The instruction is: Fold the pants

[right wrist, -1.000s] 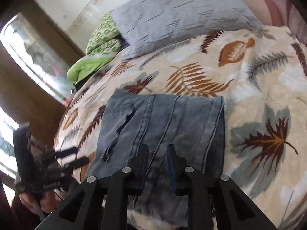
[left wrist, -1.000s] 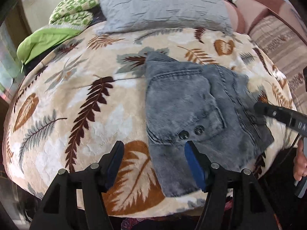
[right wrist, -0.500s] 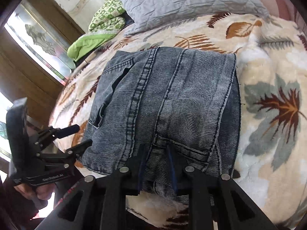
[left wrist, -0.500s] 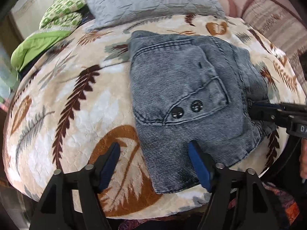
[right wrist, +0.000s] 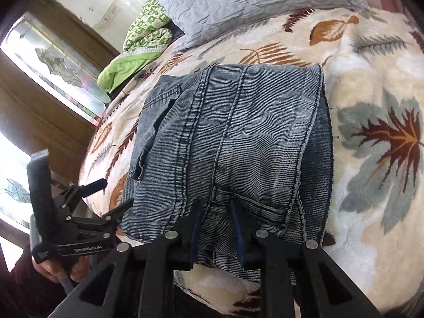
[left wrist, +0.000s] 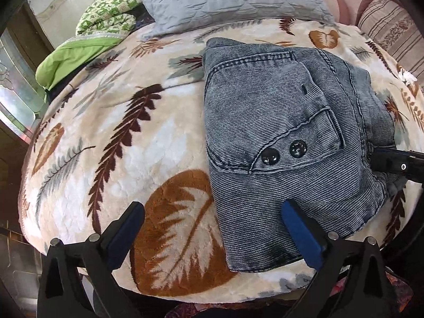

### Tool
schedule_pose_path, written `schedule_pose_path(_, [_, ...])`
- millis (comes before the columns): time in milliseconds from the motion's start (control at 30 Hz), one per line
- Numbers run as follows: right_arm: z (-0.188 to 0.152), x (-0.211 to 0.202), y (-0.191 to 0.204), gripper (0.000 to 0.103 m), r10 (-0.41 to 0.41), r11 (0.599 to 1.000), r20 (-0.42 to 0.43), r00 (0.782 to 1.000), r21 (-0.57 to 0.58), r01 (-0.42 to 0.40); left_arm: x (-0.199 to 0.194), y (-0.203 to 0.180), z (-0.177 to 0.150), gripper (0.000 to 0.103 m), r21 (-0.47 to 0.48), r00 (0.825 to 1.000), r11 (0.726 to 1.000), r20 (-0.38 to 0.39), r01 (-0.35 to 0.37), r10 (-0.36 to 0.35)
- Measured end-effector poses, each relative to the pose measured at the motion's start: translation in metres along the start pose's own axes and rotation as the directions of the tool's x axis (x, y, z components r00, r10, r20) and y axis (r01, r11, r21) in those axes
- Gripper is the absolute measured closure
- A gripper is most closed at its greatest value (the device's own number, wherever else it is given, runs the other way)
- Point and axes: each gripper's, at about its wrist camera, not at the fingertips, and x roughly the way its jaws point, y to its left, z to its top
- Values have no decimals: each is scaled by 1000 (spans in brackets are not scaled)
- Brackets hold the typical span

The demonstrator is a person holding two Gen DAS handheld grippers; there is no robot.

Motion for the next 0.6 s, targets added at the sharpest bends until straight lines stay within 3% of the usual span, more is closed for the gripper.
schedule_pose_path(167, [1,-1,0,77,2,1000,0,1000,4,-2,-6,-3,-1,0,1,1000,1000,-1,-26,26])
schedule_pose_path(300, [1,-1,2,77,-3,1000,0,1000,-3,3,-9,0,19,1,39,995,999,-96,1,2])
schedule_pose_path(467, [3,-1,-1,78,13,1000,-3,1000,20,-13,-46,4,44,1,33,998,999,45,37,-39])
schedule_pose_path(533, [5,-4,1,78,5,1000,1,1000,22,-5,-46,0,53,1,48,998,999,50,23,-25])
schedule_pose_path(600, [7,-14,9,78,-22,999,71,997,-22,24,-38,-3,59,1,48,999,999,41,1,-3])
